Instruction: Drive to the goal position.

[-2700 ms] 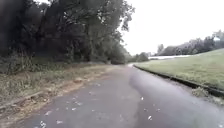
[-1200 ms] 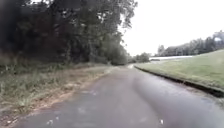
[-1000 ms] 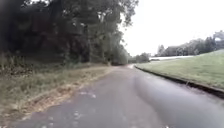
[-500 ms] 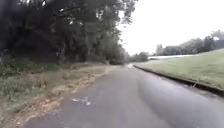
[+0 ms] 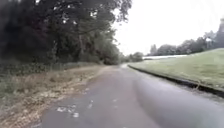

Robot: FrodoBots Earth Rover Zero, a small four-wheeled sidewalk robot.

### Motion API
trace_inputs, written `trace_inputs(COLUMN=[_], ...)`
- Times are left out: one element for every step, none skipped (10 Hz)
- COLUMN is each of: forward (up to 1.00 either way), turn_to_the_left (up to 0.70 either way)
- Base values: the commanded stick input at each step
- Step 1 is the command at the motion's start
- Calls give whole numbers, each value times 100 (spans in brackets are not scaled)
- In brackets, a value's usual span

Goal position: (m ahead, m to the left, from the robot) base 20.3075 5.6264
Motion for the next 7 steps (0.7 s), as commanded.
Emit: trace_inputs(forward=[70,70,70,70,70,70,70], turn_to_the_left=[-17,-16,-3,-1,0,1,16])
